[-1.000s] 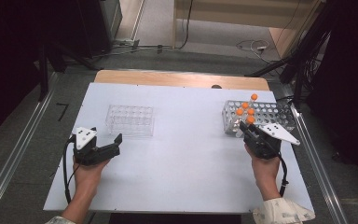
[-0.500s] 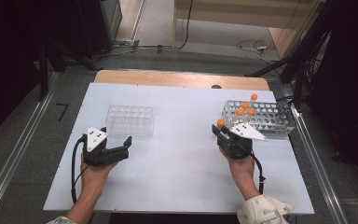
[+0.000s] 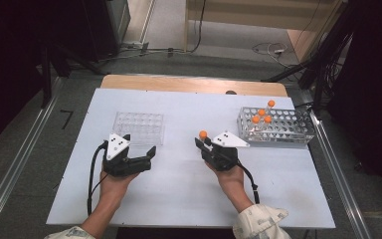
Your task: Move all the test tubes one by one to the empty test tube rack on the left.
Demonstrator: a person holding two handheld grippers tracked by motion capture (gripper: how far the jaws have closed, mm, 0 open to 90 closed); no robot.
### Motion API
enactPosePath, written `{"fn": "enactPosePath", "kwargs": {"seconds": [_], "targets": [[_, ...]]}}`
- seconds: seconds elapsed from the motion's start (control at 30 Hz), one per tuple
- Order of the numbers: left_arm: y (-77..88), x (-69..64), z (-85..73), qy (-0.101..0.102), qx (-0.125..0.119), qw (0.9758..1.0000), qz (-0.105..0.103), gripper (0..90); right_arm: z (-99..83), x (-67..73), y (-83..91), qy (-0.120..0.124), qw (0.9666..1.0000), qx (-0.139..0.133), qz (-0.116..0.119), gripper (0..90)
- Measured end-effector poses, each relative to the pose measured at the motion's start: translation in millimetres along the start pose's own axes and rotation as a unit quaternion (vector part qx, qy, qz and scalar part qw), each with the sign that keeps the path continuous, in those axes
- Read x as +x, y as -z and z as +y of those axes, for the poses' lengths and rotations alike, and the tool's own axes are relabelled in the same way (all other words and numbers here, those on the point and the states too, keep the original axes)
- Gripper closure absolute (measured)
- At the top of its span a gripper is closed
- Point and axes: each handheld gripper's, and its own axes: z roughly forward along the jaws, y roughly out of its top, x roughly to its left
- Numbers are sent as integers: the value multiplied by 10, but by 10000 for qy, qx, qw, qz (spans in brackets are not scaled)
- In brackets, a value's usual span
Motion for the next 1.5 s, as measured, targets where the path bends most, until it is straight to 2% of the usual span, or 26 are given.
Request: {"fn": "enactPosePath", "kwargs": {"seconds": [0.3, 0.37, 0.53, 0.57, 0.73, 0.83, 0.93, 1.03, 1.13, 1.37, 1.5], "targets": [[-22, -17, 42, 54, -75, 9999, -92, 112, -25, 148, -135, 68, 9998, 109, 172, 718], [-23, -32, 59, 80, -125, 9998, -167, 135, -29, 164, -153, 61, 9997, 129, 188, 718], [-55, -130, 109, -64, -237, 9986, -461, 194, -25, 213, -172, 105, 9995, 125, 271, 718], [-65, -156, 122, -63, -259, 9980, -566, 206, -25, 220, -181, 117, 9994, 117, 295, 718], [-139, -305, 175, -323, -282, 9942, -985, 293, -18, 263, -207, 123, 9991, 151, 374, 718], [-204, -384, 202, -445, -247, 9922, -1142, 360, -15, 280, -218, 164, 9989, 175, 399, 717], [-271, -436, 225, -431, -203, 9901, -1323, 465, -16, 293, -223, 170, 9988, 186, 414, 718], [-319, -502, 242, -461, -150, 9873, -1510, 482, -22, 308, -232, 175, 9987, 184, 445, 717], [-361, -555, 264, -490, -127, 9864, -1563, 486, -18, 327, -234, 157, 9986, 181, 470, 718], [-434, -625, 271, -533, -57, 9857, -1600, 599, -15, 353, -212, 194, 9982, 140, 542, 717], [-444, -635, 271, -537, -34, 9869, -1523, 665, -8, 360, -198, 201, 9981, 107, 564, 717]]}}
